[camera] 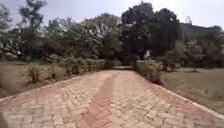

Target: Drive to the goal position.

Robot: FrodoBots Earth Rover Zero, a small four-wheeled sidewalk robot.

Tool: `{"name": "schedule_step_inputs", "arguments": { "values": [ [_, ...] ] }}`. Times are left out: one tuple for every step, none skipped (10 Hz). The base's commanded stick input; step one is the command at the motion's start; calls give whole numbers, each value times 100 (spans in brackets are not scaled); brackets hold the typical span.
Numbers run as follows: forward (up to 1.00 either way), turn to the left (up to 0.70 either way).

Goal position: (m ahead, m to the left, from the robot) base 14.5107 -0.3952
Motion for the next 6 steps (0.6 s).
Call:
{"name": "schedule_step_inputs", "arguments": {
  "values": [
    [70,0],
    [70,0],
    [70,0],
    [70,0],
    [70,0],
    [70,0]
  ]
}}
